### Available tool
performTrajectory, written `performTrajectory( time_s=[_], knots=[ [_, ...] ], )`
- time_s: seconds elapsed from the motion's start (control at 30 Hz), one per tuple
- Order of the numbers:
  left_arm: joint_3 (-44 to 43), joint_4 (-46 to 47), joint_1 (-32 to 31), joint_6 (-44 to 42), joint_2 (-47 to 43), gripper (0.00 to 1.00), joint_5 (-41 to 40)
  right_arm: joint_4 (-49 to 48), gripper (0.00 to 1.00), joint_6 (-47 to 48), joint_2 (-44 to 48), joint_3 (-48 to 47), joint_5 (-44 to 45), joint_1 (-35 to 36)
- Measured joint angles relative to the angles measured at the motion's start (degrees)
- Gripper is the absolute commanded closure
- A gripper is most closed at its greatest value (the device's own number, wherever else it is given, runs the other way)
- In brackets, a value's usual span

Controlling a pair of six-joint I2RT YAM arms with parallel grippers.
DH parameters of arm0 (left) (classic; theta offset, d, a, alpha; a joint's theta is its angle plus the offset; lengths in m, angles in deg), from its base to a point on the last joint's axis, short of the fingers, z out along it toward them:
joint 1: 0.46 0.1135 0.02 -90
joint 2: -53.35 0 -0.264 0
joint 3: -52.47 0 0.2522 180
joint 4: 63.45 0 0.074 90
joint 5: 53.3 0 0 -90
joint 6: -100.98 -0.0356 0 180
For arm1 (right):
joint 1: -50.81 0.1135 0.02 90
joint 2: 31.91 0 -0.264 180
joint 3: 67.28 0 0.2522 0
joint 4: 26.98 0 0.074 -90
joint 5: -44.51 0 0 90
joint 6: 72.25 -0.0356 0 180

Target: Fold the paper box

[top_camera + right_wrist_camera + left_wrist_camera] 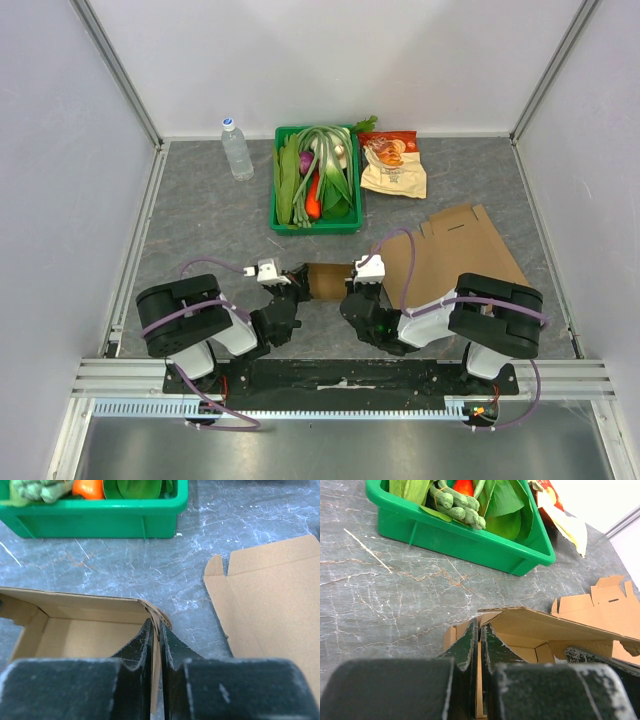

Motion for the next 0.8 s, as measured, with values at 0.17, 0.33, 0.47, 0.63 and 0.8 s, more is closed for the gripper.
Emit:
performTrajectory(
  time_s=[0.17,0.33,0.47,0.63,0.8],
  knots=[
    [0.6,0.6,-0.9,0.8,0.1,0.98,-1.3,4.5,1.00,-0.3,0.1,-0.2,-2.1,0.0],
    [-1.7,-5.3,-2.0,1.9,-1.3,0.98,-3.4,5.5,1.00,0.3,0.3,-0.7,-2.4,0.0],
    [-8.3,-25.4,-2.3,10.2,-5.6,0.98,-6.4,5.5,1.00,1.9,0.0,-0.8,-1.9,-0.1],
    [-9.4,-32.7,-2.9,16.7,-5.8,0.98,-7.5,5.2,1.00,3.1,-0.3,-0.8,-2.2,-0.1],
    [-8.3,-29.6,-3.2,16.9,-4.1,0.98,-7.8,5.0,1.00,3.6,-0.4,-0.8,-2.3,-0.1]
  ],
)
